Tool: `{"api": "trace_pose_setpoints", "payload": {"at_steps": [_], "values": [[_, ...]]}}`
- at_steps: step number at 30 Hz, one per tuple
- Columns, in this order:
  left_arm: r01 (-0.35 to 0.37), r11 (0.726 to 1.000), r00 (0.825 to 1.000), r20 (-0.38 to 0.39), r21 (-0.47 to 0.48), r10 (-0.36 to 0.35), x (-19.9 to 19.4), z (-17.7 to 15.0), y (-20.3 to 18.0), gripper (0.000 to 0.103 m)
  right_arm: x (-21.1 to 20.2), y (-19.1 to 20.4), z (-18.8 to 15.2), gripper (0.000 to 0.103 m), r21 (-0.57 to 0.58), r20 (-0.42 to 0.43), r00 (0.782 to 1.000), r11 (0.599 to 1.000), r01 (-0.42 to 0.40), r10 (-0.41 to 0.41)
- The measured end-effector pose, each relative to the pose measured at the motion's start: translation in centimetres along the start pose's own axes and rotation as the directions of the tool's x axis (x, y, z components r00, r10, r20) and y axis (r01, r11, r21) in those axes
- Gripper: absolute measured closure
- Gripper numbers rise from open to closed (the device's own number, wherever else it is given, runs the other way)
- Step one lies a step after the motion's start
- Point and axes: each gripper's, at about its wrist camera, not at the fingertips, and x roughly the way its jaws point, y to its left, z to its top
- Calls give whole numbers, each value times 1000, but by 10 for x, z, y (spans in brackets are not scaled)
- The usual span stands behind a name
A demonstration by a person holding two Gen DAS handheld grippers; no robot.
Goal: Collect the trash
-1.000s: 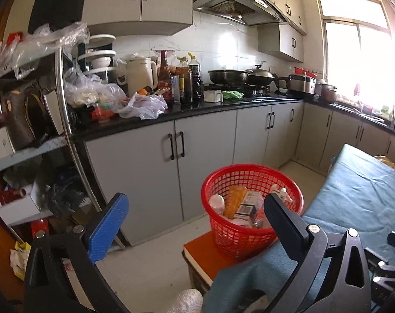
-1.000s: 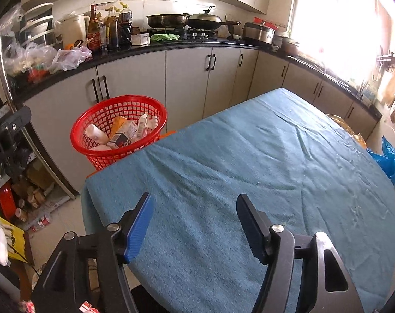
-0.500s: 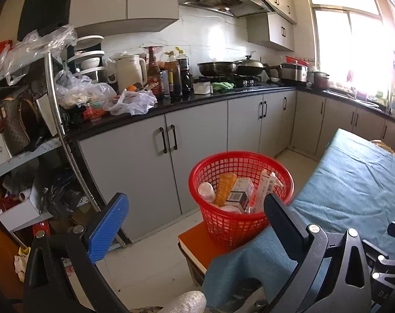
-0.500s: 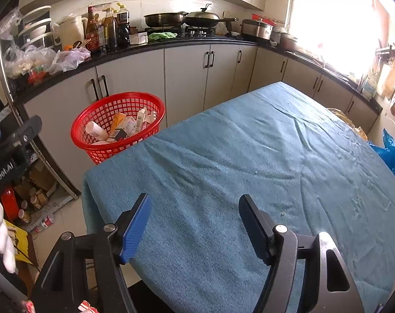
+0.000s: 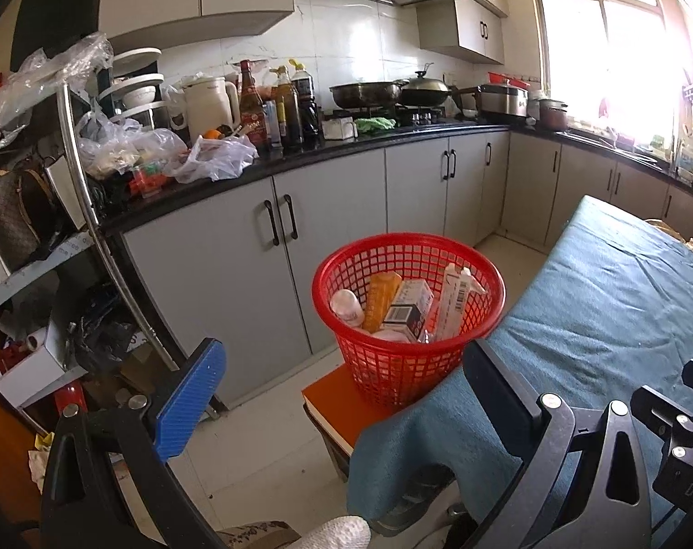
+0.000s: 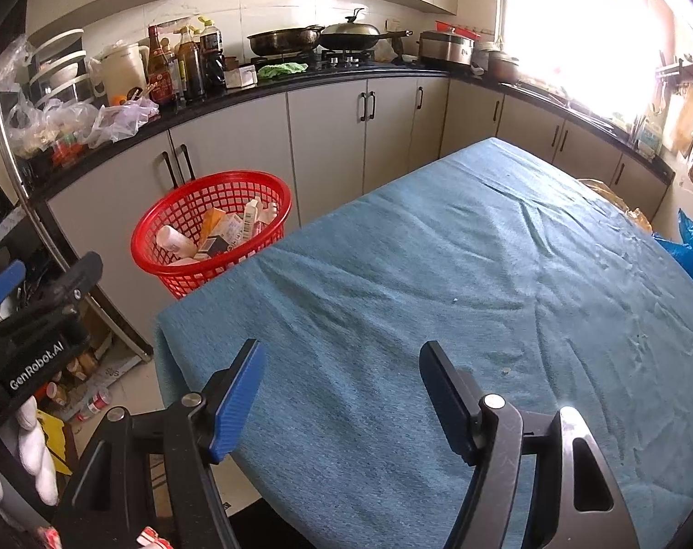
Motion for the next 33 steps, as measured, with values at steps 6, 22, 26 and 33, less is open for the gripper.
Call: {"api": "trace_pose_setpoints", "payload": {"at_steps": [6,22,26,33], "values": [[34,999,999,-31,3,-34,4,-2,-1,0,-2,2,0,29,0,7,1000,1000,-9,9],[58,998,994,-91,-14,-59,14,-8,-1,0,-6,6,0,28,8,50,998,999,-46,46],[65,998,993,-99,-15,-66,15,-8,0,0,-6,7,0,28,3,56,997,999,-54,54],[98,995,987,-124,-12,-99,16,-9,-2,0,-9,8,0,28,9,80,995,998,-65,64]]}}
